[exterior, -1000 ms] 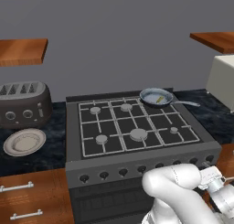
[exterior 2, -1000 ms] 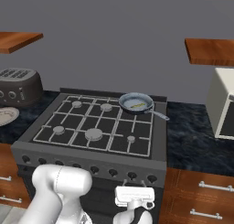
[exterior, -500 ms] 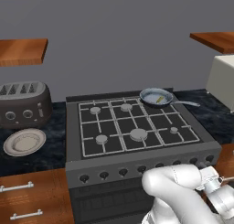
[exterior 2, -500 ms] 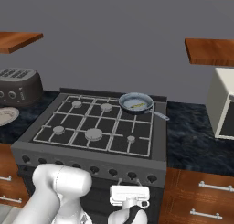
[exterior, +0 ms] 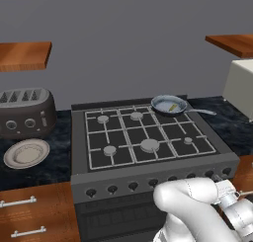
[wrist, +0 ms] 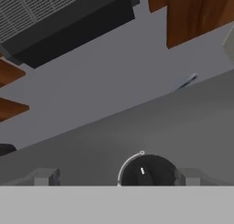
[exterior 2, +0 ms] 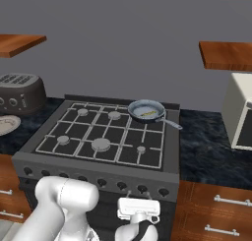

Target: Pick up the butter stick and place it in the pan. Then turn on the burner for the pan.

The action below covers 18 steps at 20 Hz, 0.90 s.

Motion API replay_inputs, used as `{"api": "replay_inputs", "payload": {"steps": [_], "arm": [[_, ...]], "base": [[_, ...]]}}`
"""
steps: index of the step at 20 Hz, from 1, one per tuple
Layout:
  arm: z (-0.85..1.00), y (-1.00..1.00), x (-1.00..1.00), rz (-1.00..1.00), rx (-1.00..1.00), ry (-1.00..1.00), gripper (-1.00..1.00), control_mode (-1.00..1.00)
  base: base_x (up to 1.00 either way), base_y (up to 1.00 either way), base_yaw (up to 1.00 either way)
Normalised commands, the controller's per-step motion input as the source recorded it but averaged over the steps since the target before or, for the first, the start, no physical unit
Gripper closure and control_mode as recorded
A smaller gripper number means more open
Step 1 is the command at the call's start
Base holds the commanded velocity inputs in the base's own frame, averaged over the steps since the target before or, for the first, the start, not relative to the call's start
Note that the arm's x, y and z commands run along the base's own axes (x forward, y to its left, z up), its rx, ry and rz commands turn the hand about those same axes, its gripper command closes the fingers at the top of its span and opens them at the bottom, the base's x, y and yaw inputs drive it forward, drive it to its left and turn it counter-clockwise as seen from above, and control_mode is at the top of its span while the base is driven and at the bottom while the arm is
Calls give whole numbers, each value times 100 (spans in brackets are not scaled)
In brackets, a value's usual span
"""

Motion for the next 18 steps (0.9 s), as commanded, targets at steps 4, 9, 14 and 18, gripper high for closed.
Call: {"api": "replay_inputs", "payload": {"steps": [4, 9, 14, 18], "arm": [[0, -9, 6, 0, 2, 0, -100, -100], [0, -5, 5, 0, 0, 0, -100, -100], [0, 0, 12, 0, 0, 0, -100, -100], [-12, 0, 10, 0, 0, -1, -100, -100]], "base": [[0, 0, 0], [0, 0, 0], [0, 0, 0], [0, 0, 0]]}}
